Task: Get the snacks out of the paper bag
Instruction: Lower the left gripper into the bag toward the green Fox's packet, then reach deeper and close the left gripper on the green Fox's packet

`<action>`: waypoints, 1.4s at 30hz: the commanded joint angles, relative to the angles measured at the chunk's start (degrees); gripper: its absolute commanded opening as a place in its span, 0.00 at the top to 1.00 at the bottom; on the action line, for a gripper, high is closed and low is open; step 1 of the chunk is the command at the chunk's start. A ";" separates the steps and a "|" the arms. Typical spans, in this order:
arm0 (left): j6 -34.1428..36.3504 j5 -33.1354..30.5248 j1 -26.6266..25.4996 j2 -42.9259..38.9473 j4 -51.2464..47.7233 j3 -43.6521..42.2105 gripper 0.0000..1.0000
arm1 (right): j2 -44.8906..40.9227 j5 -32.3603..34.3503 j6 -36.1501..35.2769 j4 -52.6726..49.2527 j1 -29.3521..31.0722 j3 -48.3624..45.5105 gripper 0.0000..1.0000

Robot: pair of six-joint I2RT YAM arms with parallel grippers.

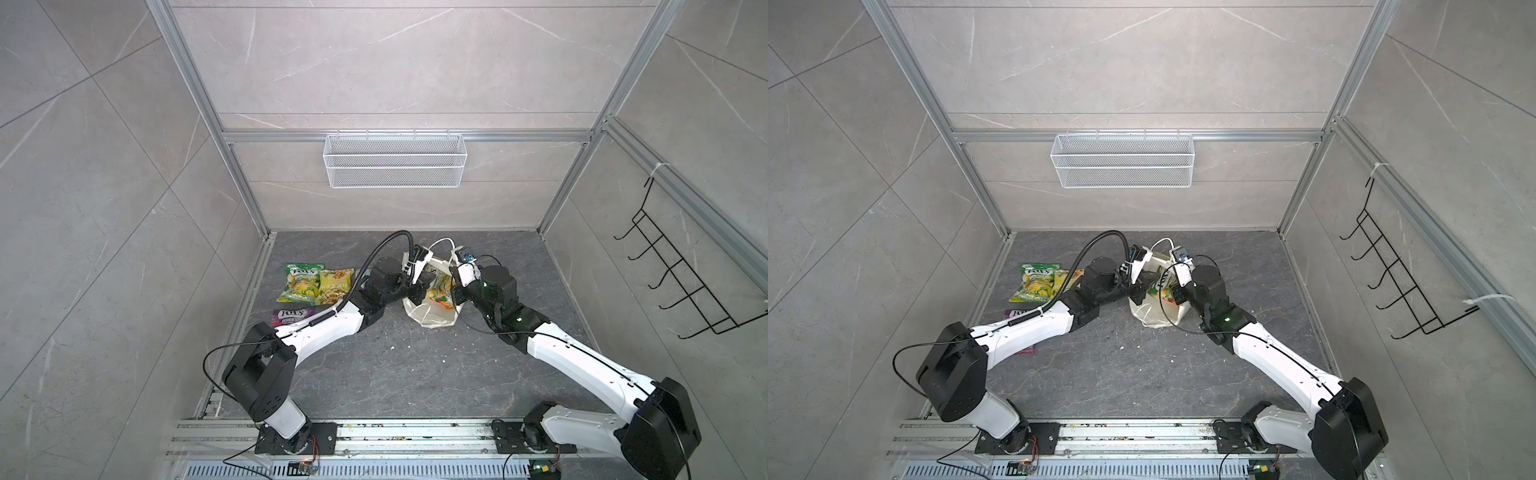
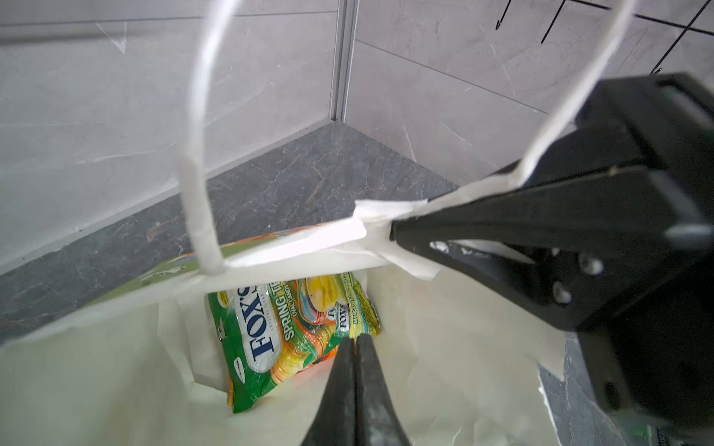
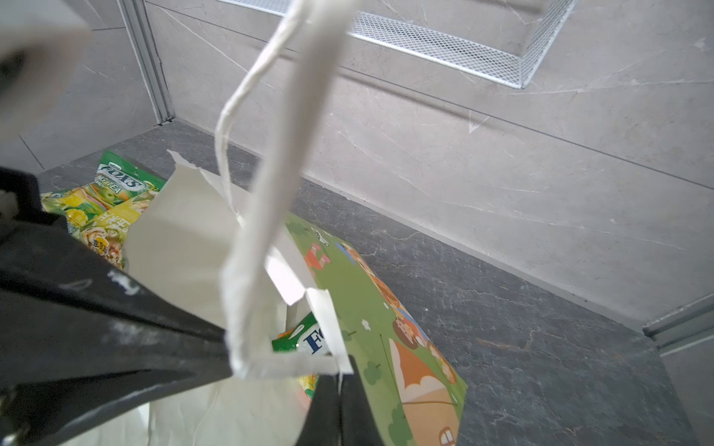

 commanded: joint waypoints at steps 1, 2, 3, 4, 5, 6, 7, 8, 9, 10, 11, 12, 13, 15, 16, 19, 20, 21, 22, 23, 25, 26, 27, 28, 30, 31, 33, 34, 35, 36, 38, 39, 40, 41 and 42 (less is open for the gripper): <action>-0.48 0.92 -0.15 1.34 2.11 -0.10 1.00 | 0.18 1.20 1.25 1.75 0.21 2.64 1.00; -0.26 0.98 -0.13 2.27 1.75 0.26 1.00 | 0.28 0.96 1.16 2.36 0.26 2.55 1.00; -0.21 0.75 -0.13 3.46 1.05 0.90 1.00 | 0.37 0.84 1.03 2.49 0.25 2.61 1.00; -0.36 0.14 -0.13 4.47 -0.17 1.90 0.99 | 0.53 0.72 1.07 2.42 0.27 2.86 1.00; -0.59 -0.51 -0.13 5.71 -2.36 3.38 0.99 | 0.64 0.51 1.02 2.12 0.25 3.19 1.00; -0.73 -0.93 -0.13 6.94 -4.37 5.06 0.99 | 0.64 0.25 1.01 2.05 0.25 3.37 1.00; -0.86 -1.49 -0.24 7.56 -5.62 6.08 0.98 | 0.56 0.15 0.94 2.13 0.27 3.38 1.00; -1.48 -2.23 -0.22 8.38 -6.00 6.62 0.98 | 0.47 0.15 0.81 2.29 0.25 3.25 1.00; -1.87 -2.35 -0.22 8.96 -5.15 6.43 0.97 | 0.47 0.23 0.57 2.61 0.23 3.13 1.00; -1.99 -2.41 -0.23 9.31 -4.82 6.33 0.97 | 0.47 0.52 0.37 2.81 0.27 3.03 1.00; -2.46 -3.03 -0.22 9.79 -4.89 6.40 0.97 | 0.55 0.90 0.20 2.84 0.18 3.16 1.00; -3.23 -3.87 -0.27 10.16 -5.01 6.52 0.97 | 0.55 1.43 0.19 2.63 0.23 3.33 1.00; -3.59 -4.57 -0.22 10.66 -5.20 6.71 0.97 | 0.47 1.81 0.19 2.35 0.26 3.59 1.00; -3.82 -4.98 -0.24 11.71 -5.64 7.08 0.96 | 0.29 2.32 0.36 2.31 0.27 3.60 1.00; -3.70 -5.09 -0.24 12.22 -5.74 7.13 0.96 | 0.29 2.79 0.49 2.48 0.22 3.59 1.00; -3.62 -5.18 -0.23 12.82 -3.44 6.04 0.95 | 0.76 5.92 2.07 2.43 0.23 4.29 1.00; -3.81 -5.18 -0.35 12.65 -2.71 5.59 0.94 | 0.94 6.52 2.36 2.00 0.27 4.71 1.00; -3.98 -5.09 -0.31 12.26 -2.05 5.15 0.94 | 1.07 6.90 2.60 1.35 0.22 5.30 1.00; -3.99 -5.10 -0.39 11.77 -1.52 4.75 0.94 | 1.15 7.45 2.94 0.66 0.27 5.79 1.00; -3.67 -5.42 -0.48 11.04 -1.21 4.33 0.94 | 1.24 7.90 3.23 0.31 0.18 6.14 1.00; -2.26 -6.06 -0.75 9.50 -0.22 3.37 0.93 | 1.52 8.02 3.45 -0.06 0.19 6.53 1.00; -1.05 -5.96 -0.89 9.00 -0.03 3.20 0.92 | 1.68 7.97 3.44 -0.06 0.18 6.58 1.00; -0.50 -6.35 -1.01 8.72 -0.27 3.32 0.92 | 1.80 8.09 3.44 -0.13 0.14 6.77 1.00; -0.05 -6.78 -1.14 8.53 -1.58 3.95 0.92 | 1.90 8.23 3.68 -0.34 0.17 7.07 1.00; 0.87 -6.33 -1.43 7.62 -3.44 4.86 0.92 | 2.03 8.05 4.09 -1.01 0.14 7.74 1.00; 1.27 -6.53 -1.77 6.73 -3.50 4.60 0.91 | 1.98 7.74 4.36 -0.96 0.23 7.85 1.00; 1.56 -5.83 -2.08 4.65 -2.36 3.68 0.91 | 2.04 7.36 4.50 -0.47 0.19 7.60 1.00; 1.84 -5.03 -2.22 3.50 -1.33 3.06 0.90 | 2.13 7.47 4.50 -0.24 0.21 7.51 1.00; 2.26 -4.50 -2.36 2.62 -0.74 2.68 0.90 | 2.30 7.61 4.58 -0.17 0.18 7.63 1.00; 2.92 -4.23 -2.77 1.79 -0.58 2.54 0.89 | 2.32 7.70 4.66 -0.23 0.14 7.72 1.00; 4.14 -3.76 -3.56 1.29 -1.67 3.09 0.89 | 2.31 7.71 5.09 -0.24 0.18 7.77 1.00; 5.38 -3.59 -4.26 1.43 -2.37 3.32 0.89 | 2.27 7.62 5.24 -0.21 0.18 7.85 1.00; 6.47 -3.84 -4.96 1.71 -3.33 3.64 0.89 | 2.22 7.47 5.29 -0.23 0.18 7.86 1.00; 7.73 -3.90 -5.53 2.18 -4.11 3.93 0.89 | 2.22 7.45 5.34 -0.15 0.16 7.79 1.00; 8.86 -3.84 -6.14 2.93 -4.32 3.94 0.90 | 2.23 7.38 5.29 0.09 0.23 7.72 1.00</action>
